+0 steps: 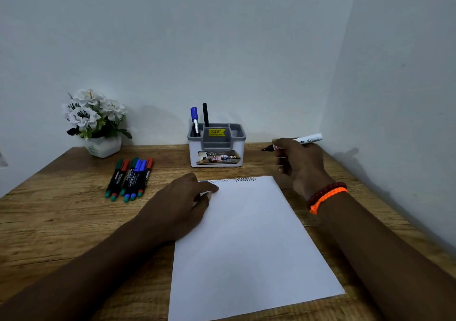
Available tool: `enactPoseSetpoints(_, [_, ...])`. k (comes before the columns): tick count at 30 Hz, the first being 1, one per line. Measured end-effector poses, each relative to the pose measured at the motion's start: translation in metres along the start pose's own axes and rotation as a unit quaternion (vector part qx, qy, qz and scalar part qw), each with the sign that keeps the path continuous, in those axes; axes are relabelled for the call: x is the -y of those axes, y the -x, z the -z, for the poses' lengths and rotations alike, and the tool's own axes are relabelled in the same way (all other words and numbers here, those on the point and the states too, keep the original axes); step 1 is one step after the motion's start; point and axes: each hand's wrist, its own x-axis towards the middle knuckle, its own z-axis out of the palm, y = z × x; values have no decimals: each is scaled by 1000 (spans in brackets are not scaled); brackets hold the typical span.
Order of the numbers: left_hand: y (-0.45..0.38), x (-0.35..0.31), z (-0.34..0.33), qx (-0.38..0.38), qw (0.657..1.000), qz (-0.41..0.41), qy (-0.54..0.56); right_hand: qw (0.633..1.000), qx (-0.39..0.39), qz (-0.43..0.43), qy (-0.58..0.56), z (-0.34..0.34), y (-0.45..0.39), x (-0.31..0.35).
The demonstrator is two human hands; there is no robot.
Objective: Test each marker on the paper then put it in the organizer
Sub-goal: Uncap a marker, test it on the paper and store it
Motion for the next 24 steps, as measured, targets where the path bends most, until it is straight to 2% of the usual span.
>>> enactPoseSetpoints(3, [-2, 3, 2, -19, 999, -18, 23, 999, 30, -23, -34, -4, 3, 4])
enactPoseSetpoints(5, [-3, 3, 4, -59, 997, -35, 44, 996, 56, -43, -56, -8, 9, 7])
enactPoseSetpoints(9, [-2, 0, 11, -131, 980, 14, 152, 991, 102, -52, -75, -15, 20, 9])
enactPoseSetpoints(12, [-4, 2, 16, -154, 957, 34, 242, 984, 157, -40, -77, -18, 25, 6])
enactPoseSetpoints(18, [-5, 3, 19, -174, 946, 68, 266, 969, 243, -15, -52, -23, 31, 0])
enactPoseSetpoints(21, [-6, 3, 22, -172, 911, 99, 361, 956, 291, -12, -29, -24, 35, 0])
enactPoseSetpoints(22, [-7, 2, 23, -166, 891, 114, 407, 952, 305, -13, -28, -24, 37, 0])
enactPoseSetpoints(24, [-8, 2, 22, -162, 828, 138, 518, 944, 328, -11, -24, -25, 37, 0])
